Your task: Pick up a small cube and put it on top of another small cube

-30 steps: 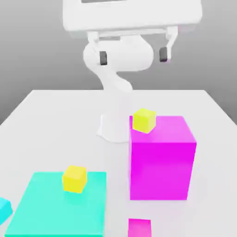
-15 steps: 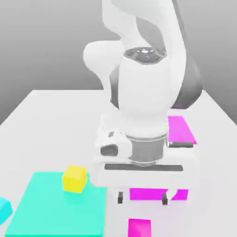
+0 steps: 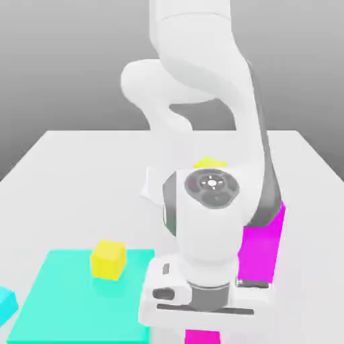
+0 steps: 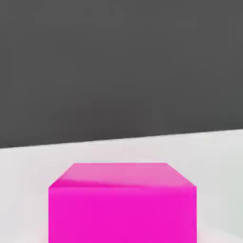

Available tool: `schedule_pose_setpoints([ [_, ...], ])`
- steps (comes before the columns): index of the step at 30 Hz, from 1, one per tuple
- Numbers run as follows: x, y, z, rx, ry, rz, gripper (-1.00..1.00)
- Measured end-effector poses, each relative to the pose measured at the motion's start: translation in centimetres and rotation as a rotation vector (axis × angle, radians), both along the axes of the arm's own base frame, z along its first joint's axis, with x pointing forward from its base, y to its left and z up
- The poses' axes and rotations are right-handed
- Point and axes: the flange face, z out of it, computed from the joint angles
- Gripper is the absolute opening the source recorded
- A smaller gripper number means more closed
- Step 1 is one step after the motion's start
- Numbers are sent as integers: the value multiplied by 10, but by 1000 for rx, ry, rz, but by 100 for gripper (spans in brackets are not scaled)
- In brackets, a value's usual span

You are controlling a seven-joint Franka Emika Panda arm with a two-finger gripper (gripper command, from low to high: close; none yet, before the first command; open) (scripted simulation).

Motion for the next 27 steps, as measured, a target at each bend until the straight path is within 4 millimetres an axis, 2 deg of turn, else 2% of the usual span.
schedule_pose_setpoints([
  [6,-16,9,74,16,2,85,-100],
  [14,-60,23,159,35,3,261,-100],
  [21,-112,27,218,36,1,413,-100],
  [27,-162,27,256,25,0,541,-100],
])
